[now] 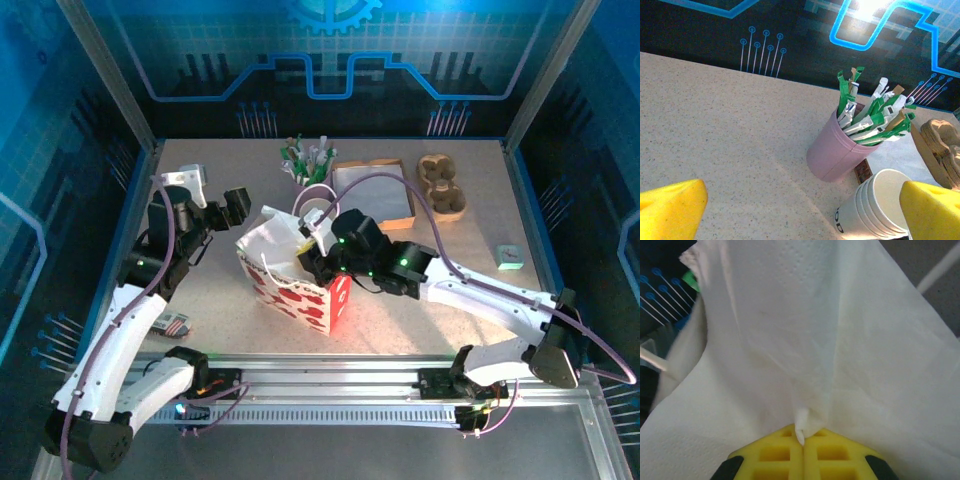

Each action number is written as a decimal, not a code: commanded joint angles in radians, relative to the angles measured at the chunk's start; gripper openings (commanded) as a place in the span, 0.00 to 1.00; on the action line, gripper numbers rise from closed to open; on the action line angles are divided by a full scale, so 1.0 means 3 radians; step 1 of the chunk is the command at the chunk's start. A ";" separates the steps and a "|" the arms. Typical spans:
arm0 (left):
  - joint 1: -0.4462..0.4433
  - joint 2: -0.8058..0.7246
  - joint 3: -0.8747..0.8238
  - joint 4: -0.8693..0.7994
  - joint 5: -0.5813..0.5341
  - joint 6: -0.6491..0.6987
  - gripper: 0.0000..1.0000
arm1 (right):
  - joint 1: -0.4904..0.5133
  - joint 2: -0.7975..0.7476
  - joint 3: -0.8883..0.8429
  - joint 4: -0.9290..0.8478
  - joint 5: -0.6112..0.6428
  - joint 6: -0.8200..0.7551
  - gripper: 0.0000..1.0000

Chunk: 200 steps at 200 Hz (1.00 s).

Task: Pack the takeout coffee

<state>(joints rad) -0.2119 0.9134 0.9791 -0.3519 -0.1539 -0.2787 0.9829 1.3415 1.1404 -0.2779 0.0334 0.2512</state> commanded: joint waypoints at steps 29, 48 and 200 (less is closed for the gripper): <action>0.0031 -0.0008 -0.0032 0.0104 -0.0039 0.0070 0.99 | 0.0062 0.0154 0.0388 -0.0518 0.0263 -0.0091 0.08; 0.0031 -0.0002 -0.0027 0.0106 -0.0029 0.0065 0.99 | 0.0063 0.0138 0.0519 -0.0637 0.0289 -0.0113 0.17; 0.0031 -0.0008 -0.0032 0.0099 -0.0039 0.0090 1.00 | -0.0874 0.0047 0.1236 -0.1012 0.0354 -0.0077 0.47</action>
<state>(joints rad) -0.2119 0.9161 0.9787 -0.3519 -0.1535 -0.2783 0.8719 1.3407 1.4841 -0.5377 0.0868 0.1638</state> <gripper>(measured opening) 0.994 0.453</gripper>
